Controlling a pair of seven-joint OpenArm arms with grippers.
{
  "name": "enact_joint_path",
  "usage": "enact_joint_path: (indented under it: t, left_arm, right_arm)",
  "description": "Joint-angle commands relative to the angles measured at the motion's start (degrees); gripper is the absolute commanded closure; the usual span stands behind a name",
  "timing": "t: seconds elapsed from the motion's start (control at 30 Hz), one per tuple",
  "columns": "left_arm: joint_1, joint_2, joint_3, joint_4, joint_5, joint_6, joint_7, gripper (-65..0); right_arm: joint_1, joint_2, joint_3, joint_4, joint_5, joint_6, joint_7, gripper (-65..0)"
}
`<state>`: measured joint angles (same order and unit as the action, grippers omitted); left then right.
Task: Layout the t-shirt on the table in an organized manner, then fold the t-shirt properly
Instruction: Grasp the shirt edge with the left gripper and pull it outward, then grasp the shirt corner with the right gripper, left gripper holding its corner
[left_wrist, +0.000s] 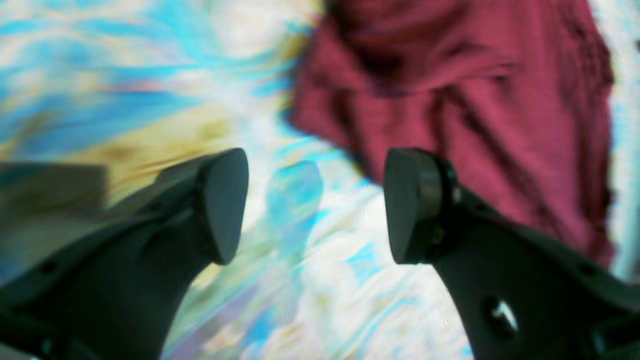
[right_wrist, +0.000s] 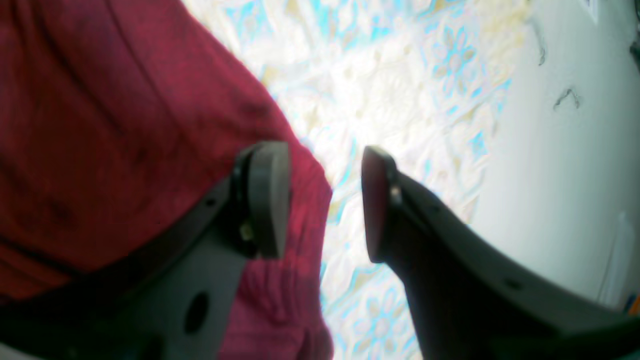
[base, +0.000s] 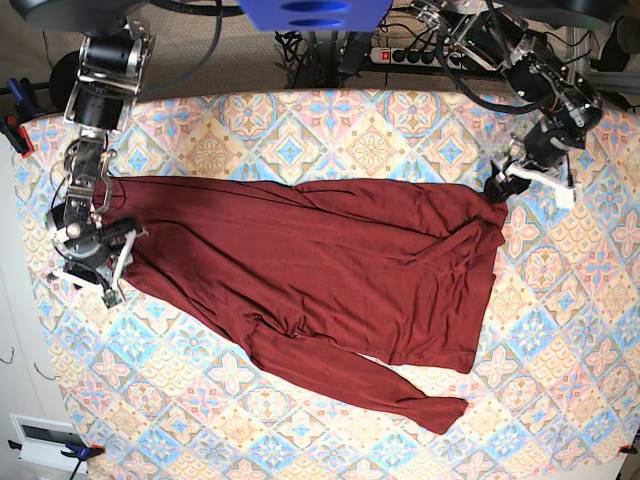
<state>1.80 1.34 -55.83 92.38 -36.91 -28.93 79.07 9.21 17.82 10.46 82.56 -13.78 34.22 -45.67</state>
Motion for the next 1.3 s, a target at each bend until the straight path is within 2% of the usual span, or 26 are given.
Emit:
enact_joint_path:
  t: [0.0,0.23,0.57,0.77,0.83,0.87,0.97,1.07,1.27]
  left_arm:
    - [-0.88,0.28,0.05,-0.38,-0.94,-0.04,-2.63,-41.0]
    - [-4.66,2.04,0.14,-8.38,-0.85,0.05,-7.29,-41.0]
    - [-9.41,4.41,0.14,-13.65,-0.76,0.22,-10.36,-40.0]
    - [-11.69,4.77,0.14,-15.41,-0.59,0.14,-13.70,-13.3]
    - [-11.78,4.68,0.14,-15.15,-0.59,0.22,-12.65,0.0]
    - [-11.78,4.50,0.14,-15.15,-0.59,0.22,-12.03,0.0]
    - [-11.34,4.33,-0.03,-14.62,-0.94,0.22,-10.89,0.0]
    - [-10.20,3.01,0.05,-11.98,-1.03,0.05,-10.54,0.0]
    - [-9.58,2.83,0.14,-9.87,-1.03,-0.13,-10.45,0.0]
  right_arm:
    - [1.03,0.94,0.22,1.08,0.02,-0.41,0.88,-23.2]
    - [1.03,0.94,0.40,2.31,0.02,-0.41,0.88,-23.2]
    - [1.03,0.94,0.40,2.31,0.02,-0.41,0.88,-23.2]
    - [-0.55,0.94,0.66,5.04,0.11,-0.41,-0.62,-23.2]
    - [-2.22,0.86,2.33,7.24,0.20,-0.41,-1.85,-23.2]
    - [-3.10,0.86,3.74,8.12,0.64,-0.41,-2.29,-23.4]
    - [-6.00,0.86,9.10,9.52,5.47,-0.41,-4.31,-23.7]
    - [-7.06,0.86,14.99,9.87,14.35,-0.41,-7.65,-24.3]
    - [-7.15,0.77,25.63,9.44,31.67,-0.50,-15.47,-28.5]
